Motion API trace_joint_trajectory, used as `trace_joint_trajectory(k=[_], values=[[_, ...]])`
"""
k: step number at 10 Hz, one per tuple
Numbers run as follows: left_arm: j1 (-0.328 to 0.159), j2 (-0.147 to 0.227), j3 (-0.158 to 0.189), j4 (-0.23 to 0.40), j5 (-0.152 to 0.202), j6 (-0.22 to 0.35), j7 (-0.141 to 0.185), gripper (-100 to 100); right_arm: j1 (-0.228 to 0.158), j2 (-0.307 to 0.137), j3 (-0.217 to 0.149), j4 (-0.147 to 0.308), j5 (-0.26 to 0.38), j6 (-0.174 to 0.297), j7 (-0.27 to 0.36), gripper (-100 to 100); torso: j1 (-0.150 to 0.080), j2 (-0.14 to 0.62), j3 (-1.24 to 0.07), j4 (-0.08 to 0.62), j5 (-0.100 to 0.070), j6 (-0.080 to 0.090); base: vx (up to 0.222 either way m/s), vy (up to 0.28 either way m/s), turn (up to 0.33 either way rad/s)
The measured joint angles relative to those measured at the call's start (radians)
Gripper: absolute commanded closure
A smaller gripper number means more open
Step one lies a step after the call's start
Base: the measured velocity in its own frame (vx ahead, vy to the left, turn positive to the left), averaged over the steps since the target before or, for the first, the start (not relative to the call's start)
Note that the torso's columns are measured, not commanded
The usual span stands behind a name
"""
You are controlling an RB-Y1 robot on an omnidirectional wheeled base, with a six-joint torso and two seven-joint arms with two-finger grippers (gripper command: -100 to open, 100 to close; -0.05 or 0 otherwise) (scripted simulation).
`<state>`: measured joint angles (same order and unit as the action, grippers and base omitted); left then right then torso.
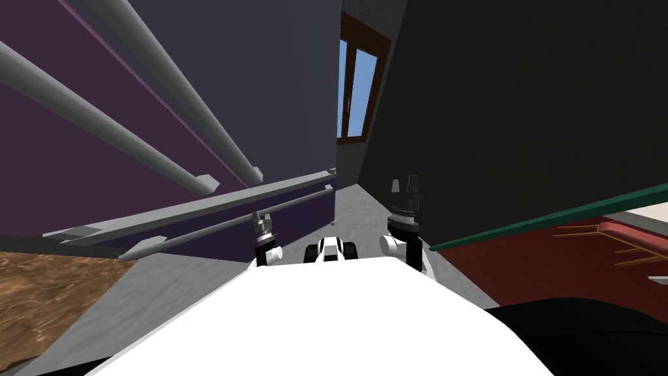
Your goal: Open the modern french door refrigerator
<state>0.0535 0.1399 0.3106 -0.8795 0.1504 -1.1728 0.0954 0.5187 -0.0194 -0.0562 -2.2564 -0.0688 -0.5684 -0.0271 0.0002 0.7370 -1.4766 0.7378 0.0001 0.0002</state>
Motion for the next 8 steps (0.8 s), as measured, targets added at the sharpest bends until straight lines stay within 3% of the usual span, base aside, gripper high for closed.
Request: trace_joint_trajectory(k=[3,5,6,8], values=[[-0.1,0.021,0.073,0.087,0.03,0.017,-0.028,-100,0.0,0.0,0.0,0.0,0.0,0.0,0.0,0,-0.001,0.0,0.0,0.0,0.0,0.0,-0.167,-0.028,-0.284],[-0.164,0.037,0.12,0.137,0.05,0.039,-0.048,-100,0.0,0.0,0.0,0.0,0.0,0.0,0.0,0,0.0,0.0,0.0,0.0,0.0,-0.001,-0.097,-0.03,-0.058],[-0.167,0.038,0.122,0.14,0.051,0.039,-0.048,100,0.0,0.0,0.0,0.0,0.0,0.0,0.0,0,0.002,-0.004,-0.002,-0.001,0.0,-0.001,0.086,0.033,0.284],[-0.09,0.008,0.068,0.058,0.028,0.05,-0.032,100,0.001,0.0,-0.001,0.0,0.0,0.0,0.0,0,0.0,-0.003,-0.003,0.003,-0.006,-0.008,0.234,0.026,0.408]])
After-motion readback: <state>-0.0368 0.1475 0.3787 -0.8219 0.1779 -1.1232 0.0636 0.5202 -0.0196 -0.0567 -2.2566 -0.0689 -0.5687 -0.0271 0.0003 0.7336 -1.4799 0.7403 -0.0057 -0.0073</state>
